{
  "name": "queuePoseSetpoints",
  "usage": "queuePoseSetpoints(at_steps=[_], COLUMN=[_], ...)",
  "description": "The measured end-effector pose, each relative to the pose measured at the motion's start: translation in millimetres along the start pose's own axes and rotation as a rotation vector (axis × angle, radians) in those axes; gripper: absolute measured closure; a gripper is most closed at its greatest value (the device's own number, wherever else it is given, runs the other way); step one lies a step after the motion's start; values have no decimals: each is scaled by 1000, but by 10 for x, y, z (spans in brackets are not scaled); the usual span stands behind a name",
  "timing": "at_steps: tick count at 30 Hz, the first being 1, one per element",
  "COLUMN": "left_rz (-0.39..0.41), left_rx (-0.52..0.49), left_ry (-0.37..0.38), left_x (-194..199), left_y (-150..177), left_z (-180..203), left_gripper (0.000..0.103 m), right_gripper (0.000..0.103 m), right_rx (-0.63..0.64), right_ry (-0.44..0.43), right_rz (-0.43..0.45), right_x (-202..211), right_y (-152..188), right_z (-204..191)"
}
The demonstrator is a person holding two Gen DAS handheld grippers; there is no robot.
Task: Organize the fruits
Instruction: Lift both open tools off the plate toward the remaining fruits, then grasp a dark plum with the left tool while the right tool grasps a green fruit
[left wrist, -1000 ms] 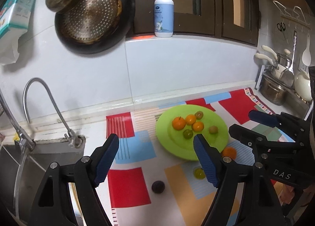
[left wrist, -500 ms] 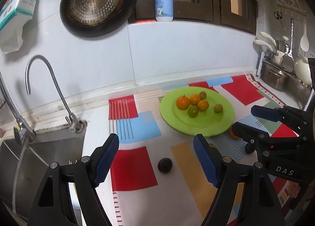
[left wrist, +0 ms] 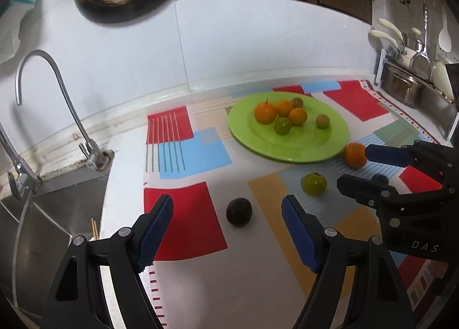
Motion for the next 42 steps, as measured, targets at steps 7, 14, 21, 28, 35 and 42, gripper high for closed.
queuePoseSetpoints(at_steps=[7, 14, 21, 28, 35, 42], left_rz=[-67, -137, -163, -169, -172, -158], left_rx=[28, 70, 91, 107, 105, 122], left_ry=[32, 78, 99, 112, 118, 121], left_x=[-265, -496, -562, -598, -605, -508], left_y=[127, 225, 279, 280, 271, 200], left_z=[-5, -8, -5, -18, -2, 20], left_gripper=[34, 48, 61, 70, 75, 75], right_gripper=[41, 46, 53, 63, 72, 72], right_rx=[-16, -25, -31, -49, -55, -61], right_ry=[-32, -51, -70, -89, -99, -104], right_rz=[-61, -99, -122, -146, -158, -136], right_x=[-243, -458, -592, -689, -700, -604], right_y=[127, 182, 213, 248, 272, 214], right_z=[23, 55, 70, 89, 100, 105])
Point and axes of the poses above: each gripper's, at about its wrist camera, not at the fingertips, and x roughly against the way its jaws point, z to its right, y to its underside, the point moved 4 cm from there along -x, roughly the way its jaws point, and after that the axes turned 13 degrees about z, right-handed, at the moved point
